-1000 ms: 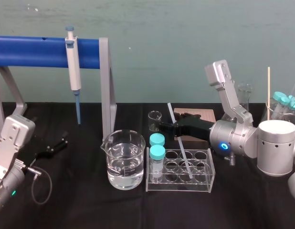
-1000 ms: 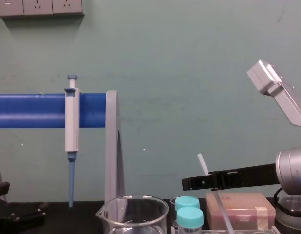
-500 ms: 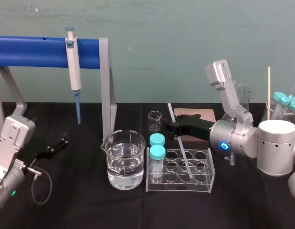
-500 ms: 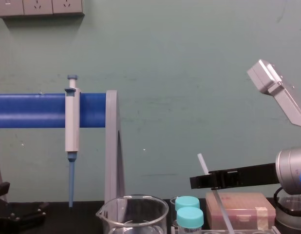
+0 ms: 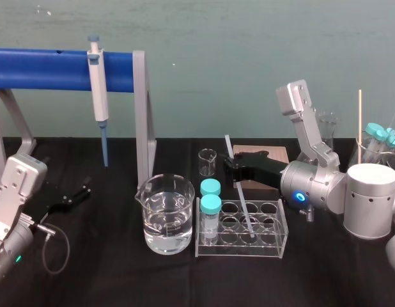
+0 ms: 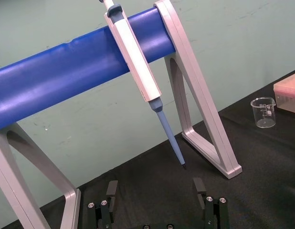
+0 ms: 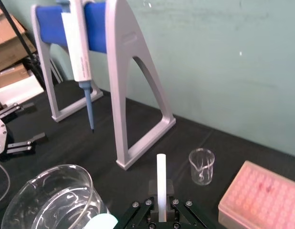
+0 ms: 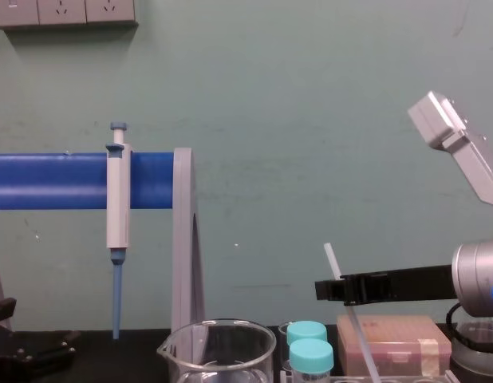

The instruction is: Pick up the stirring rod with one hand, then place it down.

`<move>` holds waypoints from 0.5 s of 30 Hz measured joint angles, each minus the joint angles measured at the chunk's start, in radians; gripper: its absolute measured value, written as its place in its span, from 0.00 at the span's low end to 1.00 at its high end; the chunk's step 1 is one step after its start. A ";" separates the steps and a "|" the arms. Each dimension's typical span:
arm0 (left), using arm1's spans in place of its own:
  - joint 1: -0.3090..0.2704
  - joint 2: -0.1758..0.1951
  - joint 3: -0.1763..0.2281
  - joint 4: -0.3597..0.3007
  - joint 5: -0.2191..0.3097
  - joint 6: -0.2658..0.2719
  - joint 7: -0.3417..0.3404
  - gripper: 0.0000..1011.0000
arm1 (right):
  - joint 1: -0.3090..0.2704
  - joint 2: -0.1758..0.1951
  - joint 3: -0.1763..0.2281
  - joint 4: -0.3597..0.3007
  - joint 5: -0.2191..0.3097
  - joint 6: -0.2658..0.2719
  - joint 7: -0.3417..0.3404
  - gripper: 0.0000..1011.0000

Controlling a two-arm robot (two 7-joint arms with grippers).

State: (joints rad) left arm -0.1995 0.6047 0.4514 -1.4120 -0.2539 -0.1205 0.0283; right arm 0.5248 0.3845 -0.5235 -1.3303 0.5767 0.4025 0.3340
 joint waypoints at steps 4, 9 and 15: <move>0.000 0.000 0.000 0.000 0.000 0.000 0.000 0.99 | -0.031 0.003 0.011 -0.030 -0.032 -0.076 0.000 0.07; 0.000 0.000 0.000 0.000 0.000 0.000 0.000 0.99 | -0.083 0.017 0.027 -0.074 -0.074 -0.191 -0.003 0.07; 0.000 0.000 0.000 0.000 0.000 0.000 0.000 0.99 | -0.166 0.029 0.064 -0.127 -0.089 -0.329 0.005 0.07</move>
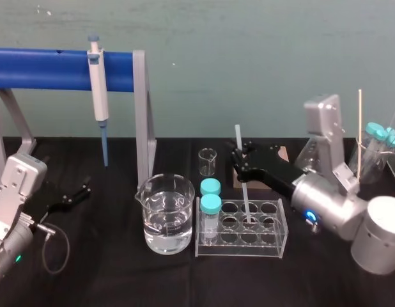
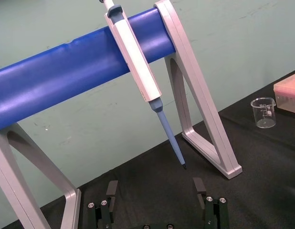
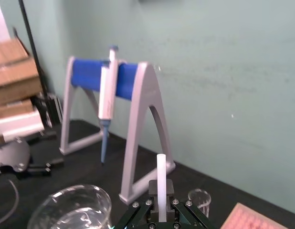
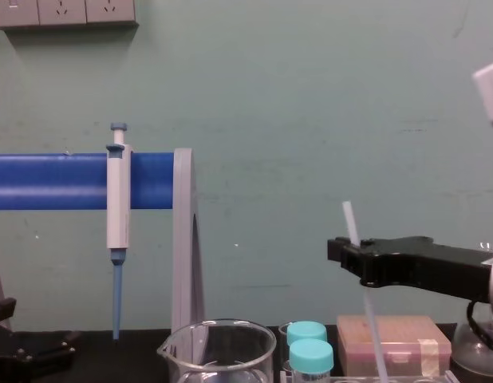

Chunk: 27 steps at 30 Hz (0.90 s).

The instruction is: Pick up the stirring rod with one hand, then place it down.

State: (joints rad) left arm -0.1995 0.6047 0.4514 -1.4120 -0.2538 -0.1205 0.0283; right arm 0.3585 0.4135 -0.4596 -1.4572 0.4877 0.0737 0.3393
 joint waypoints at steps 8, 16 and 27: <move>0.000 0.000 0.000 0.000 0.000 0.000 0.000 0.99 | -0.070 -0.003 0.049 -0.040 0.015 -0.087 0.021 0.07; 0.000 0.000 0.000 0.000 0.000 0.000 0.000 0.99 | -0.071 -0.005 0.101 -0.081 0.011 -0.148 0.042 0.07; 0.000 0.000 0.000 0.000 0.000 0.000 0.000 0.99 | -0.048 -0.010 0.162 -0.131 0.001 -0.178 0.060 0.07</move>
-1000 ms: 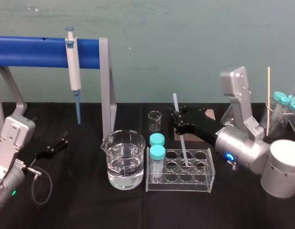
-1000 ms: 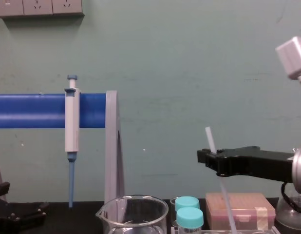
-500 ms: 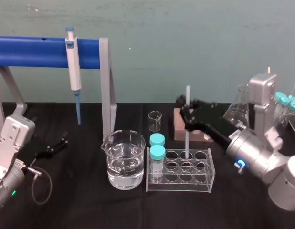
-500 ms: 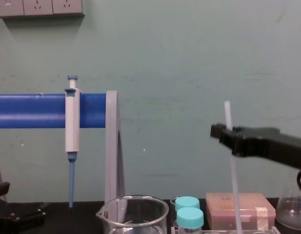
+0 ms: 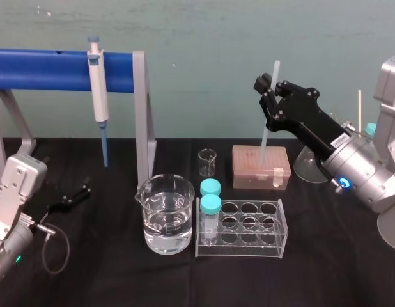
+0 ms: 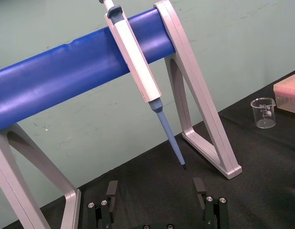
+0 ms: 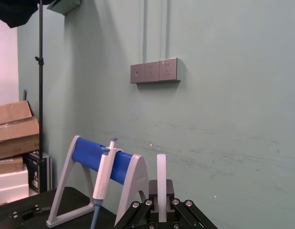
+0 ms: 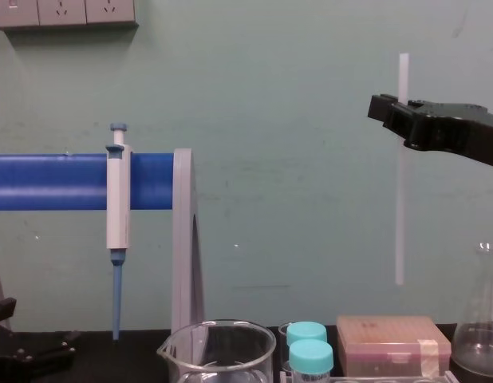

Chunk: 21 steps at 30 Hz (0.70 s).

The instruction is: Pick up the stirring rod with one hand, then place it down.

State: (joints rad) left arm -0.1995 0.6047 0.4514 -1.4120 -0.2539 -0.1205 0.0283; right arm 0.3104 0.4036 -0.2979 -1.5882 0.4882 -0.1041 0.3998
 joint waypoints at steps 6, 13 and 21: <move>0.000 0.000 0.000 0.000 0.000 0.000 0.000 0.99 | -0.002 -0.005 0.012 -0.004 -0.008 0.015 -0.001 0.07; 0.000 0.000 0.000 0.000 0.000 0.000 0.000 0.99 | -0.004 -0.011 0.018 -0.003 -0.017 0.023 -0.001 0.07; 0.000 0.000 0.000 0.000 0.000 0.000 0.000 0.99 | -0.004 -0.016 0.020 0.006 -0.023 0.029 0.000 0.07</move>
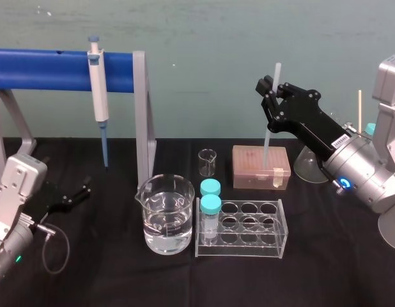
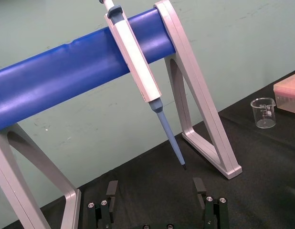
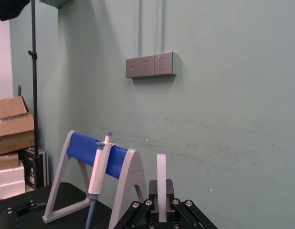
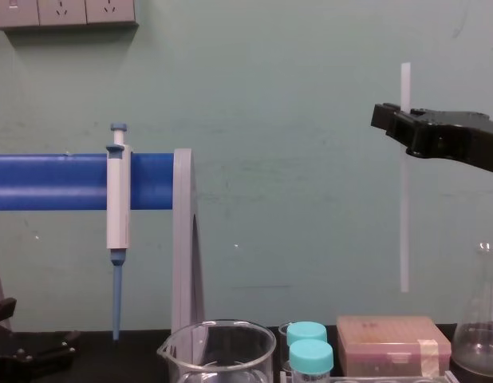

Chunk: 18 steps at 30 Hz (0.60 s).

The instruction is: Pick up the stirring rod with one hand, then place it down.

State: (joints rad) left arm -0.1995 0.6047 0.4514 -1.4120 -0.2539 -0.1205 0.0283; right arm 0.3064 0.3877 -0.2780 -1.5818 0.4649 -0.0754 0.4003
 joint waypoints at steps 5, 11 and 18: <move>0.000 0.000 0.000 0.000 0.000 0.000 0.000 0.99 | 0.002 -0.002 0.000 0.006 -0.002 0.002 0.004 0.07; 0.000 0.000 0.000 0.000 0.000 0.000 0.000 0.99 | 0.005 -0.002 -0.001 0.013 -0.002 0.005 0.010 0.07; 0.000 0.000 0.000 0.000 0.000 0.000 0.000 0.99 | 0.009 -0.003 -0.004 0.019 -0.002 0.008 0.016 0.07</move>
State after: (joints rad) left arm -0.1996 0.6047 0.4514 -1.4120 -0.2539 -0.1205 0.0283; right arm 0.3159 0.3849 -0.2821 -1.5625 0.4628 -0.0674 0.4158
